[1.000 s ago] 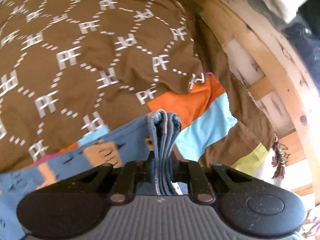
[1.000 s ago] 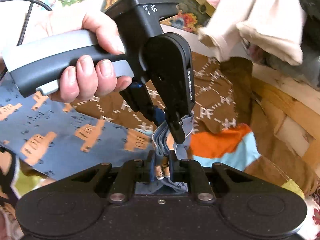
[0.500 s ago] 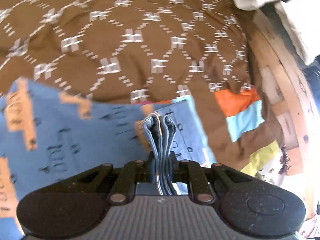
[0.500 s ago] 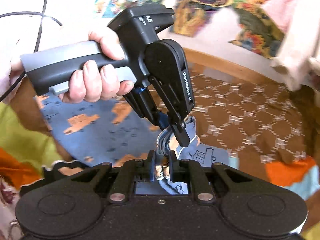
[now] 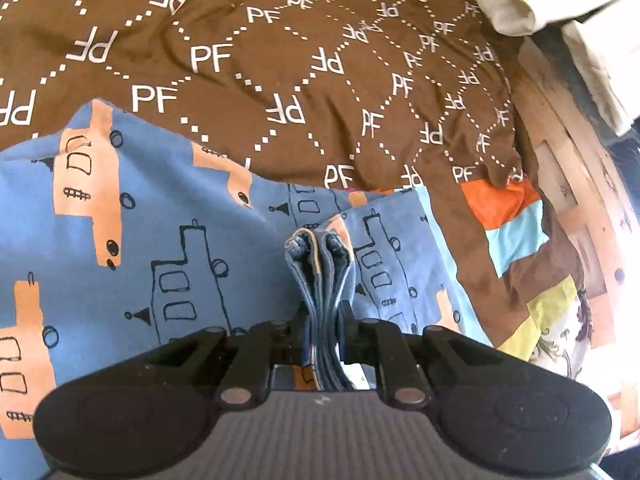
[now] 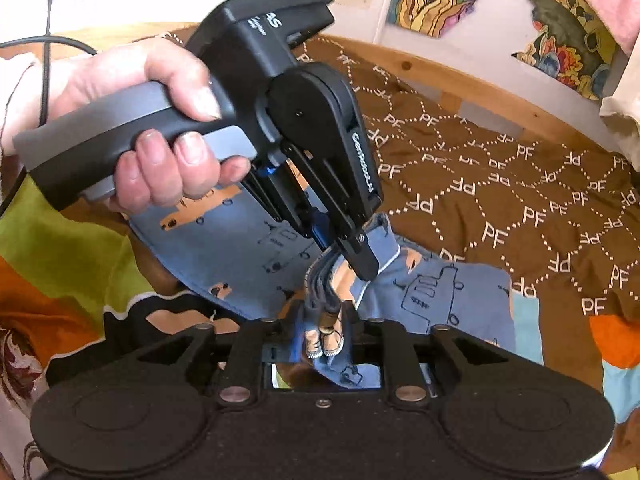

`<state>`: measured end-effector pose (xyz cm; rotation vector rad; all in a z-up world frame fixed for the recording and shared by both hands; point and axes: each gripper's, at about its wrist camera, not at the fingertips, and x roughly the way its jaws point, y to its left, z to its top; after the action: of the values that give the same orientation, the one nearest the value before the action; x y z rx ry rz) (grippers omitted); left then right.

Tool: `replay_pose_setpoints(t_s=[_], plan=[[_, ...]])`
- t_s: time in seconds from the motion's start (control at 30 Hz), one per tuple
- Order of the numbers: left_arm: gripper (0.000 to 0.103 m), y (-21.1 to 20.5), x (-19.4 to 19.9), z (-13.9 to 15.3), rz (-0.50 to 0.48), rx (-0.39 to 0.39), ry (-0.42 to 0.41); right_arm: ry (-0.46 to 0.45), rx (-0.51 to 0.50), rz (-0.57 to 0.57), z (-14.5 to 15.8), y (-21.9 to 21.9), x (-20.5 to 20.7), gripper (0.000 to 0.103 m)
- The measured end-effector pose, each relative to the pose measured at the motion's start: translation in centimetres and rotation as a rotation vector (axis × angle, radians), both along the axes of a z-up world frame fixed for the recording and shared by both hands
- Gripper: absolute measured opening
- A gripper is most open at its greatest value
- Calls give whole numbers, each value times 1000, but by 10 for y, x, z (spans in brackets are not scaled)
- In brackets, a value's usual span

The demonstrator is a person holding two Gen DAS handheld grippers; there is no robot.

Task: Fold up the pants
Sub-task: 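Hold the pinched edge with both tools and lift it over the pants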

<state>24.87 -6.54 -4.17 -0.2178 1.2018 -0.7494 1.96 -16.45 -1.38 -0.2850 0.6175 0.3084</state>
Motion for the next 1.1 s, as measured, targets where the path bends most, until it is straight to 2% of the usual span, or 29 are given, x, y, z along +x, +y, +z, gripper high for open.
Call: replay_pose_setpoints(t_s=[0.23,0.47,1.1], plan=[[14,4,-1,0,5,-16,6,16,10,0,-4,1,1,25],[14,6,-2,1,21,-9,17,21,23,-8,-4,1,1,19],[14,16,0,8,20,2,-1,26,73,9,1,0,5,17]])
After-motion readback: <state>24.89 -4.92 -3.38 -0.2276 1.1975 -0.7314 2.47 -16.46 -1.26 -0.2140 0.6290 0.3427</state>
